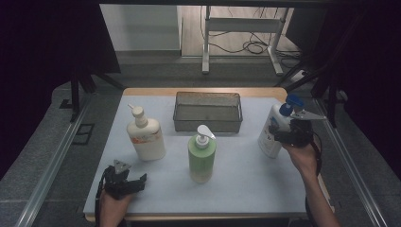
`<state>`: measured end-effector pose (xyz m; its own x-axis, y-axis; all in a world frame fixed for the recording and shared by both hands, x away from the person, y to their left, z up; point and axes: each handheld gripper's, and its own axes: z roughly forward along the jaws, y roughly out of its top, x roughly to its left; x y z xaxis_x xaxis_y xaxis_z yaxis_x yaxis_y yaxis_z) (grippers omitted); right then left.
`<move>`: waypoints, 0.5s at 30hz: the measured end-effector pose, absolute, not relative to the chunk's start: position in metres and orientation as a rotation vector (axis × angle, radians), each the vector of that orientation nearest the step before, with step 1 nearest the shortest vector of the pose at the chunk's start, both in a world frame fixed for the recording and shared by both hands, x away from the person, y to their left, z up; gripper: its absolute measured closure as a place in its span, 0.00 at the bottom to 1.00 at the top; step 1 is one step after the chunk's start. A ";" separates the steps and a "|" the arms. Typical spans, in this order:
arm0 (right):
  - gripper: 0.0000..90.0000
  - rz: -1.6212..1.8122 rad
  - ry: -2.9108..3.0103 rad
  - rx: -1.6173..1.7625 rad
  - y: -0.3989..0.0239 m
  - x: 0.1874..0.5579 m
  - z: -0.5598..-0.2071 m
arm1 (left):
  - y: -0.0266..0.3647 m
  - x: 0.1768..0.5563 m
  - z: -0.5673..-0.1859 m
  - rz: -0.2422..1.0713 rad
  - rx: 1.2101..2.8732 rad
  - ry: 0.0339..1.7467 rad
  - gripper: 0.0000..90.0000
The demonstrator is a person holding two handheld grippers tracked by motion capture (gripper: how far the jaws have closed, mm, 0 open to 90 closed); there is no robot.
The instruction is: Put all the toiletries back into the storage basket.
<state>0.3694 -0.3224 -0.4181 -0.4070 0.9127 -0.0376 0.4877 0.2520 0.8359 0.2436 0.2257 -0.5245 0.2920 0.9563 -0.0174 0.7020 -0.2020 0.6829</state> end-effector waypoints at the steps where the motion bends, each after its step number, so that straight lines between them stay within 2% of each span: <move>1: 0.27 1.049 1.999 1.269 -0.322 0.369 -0.418 | 0.226 0.244 -0.524 0.563 1.980 1.476 0.13; 7: 0.33 1.048 1.994 1.273 -0.320 0.372 -0.419 | 0.226 0.244 -0.524 0.563 1.980 1.476 0.13; 10: 0.40 1.056 2.008 1.270 -0.319 0.372 -0.418 | 0.226 0.244 -0.524 0.563 1.979 1.476 0.13; 15: 0.41 1.048 2.027 1.268 -0.319 0.372 -0.416 | 0.226 0.244 -0.524 0.563 1.980 1.476 0.13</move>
<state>0.3720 -0.3187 -0.4163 -0.4233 0.9055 -0.0301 0.4989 0.2607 0.8265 0.2436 0.2257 -0.5245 0.2921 0.9562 -0.0170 0.7018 -0.2022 0.6831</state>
